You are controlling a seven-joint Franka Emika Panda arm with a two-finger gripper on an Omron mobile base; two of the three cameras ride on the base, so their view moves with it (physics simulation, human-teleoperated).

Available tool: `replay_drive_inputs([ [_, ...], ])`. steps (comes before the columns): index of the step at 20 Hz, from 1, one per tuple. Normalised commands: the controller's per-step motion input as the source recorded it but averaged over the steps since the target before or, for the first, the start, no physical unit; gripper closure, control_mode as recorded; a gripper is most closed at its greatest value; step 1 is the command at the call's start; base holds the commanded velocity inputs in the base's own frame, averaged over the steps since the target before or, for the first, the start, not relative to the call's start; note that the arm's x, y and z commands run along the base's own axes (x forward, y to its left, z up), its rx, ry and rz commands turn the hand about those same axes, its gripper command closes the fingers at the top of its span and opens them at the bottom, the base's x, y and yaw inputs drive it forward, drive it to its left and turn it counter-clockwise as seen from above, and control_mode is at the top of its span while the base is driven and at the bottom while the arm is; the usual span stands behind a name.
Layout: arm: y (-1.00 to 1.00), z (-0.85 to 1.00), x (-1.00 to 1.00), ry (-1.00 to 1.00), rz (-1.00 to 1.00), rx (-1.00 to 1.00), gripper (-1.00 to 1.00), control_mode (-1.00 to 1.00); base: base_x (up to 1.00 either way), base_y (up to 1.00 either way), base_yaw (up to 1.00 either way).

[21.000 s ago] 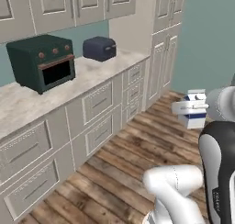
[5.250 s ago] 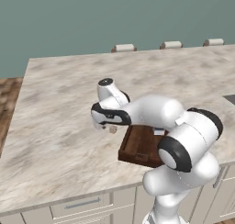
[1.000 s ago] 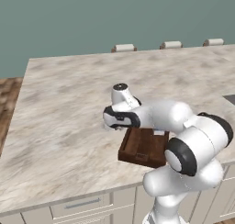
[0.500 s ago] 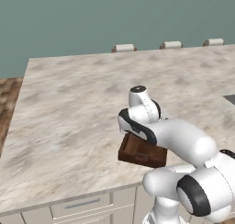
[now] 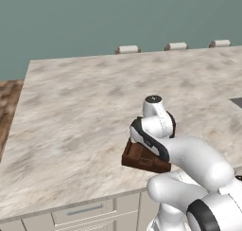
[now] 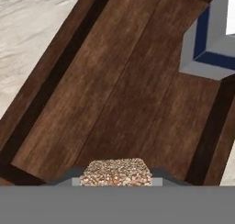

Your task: Take out the milk from the fridge and place it on the tray on the counter. Then take the sugar cube near the tray and place it in the tray.

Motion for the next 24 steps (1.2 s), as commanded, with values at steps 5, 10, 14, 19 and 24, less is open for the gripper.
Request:
replay_drive_inputs([
  [5, 0.0, -0.27, 0.01, 0.0, 0.0, 0.11, 1.0, -1.0, 0.0, 0.0, 0.0],
  [10, 0.0, -0.23, 0.07, 0.0, 0.0, 0.09, 1.0, -1.0, 0.0, 0.0, 0.0],
  [14, 0.0, -0.24, 0.03, 0.0, 0.0, 0.05, 1.0, -1.0, 0.0, 0.0, 0.0],
  [19, 0.0, -0.23, 0.0, 0.0, 0.0, 0.0, 1.0, -1.0, 0.0, 0.0, 0.0],
  [24, 0.0, -0.23, 0.0, 0.0, 0.0, 0.0, 1.0, -1.0, 0.0, 0.0, 0.0],
])
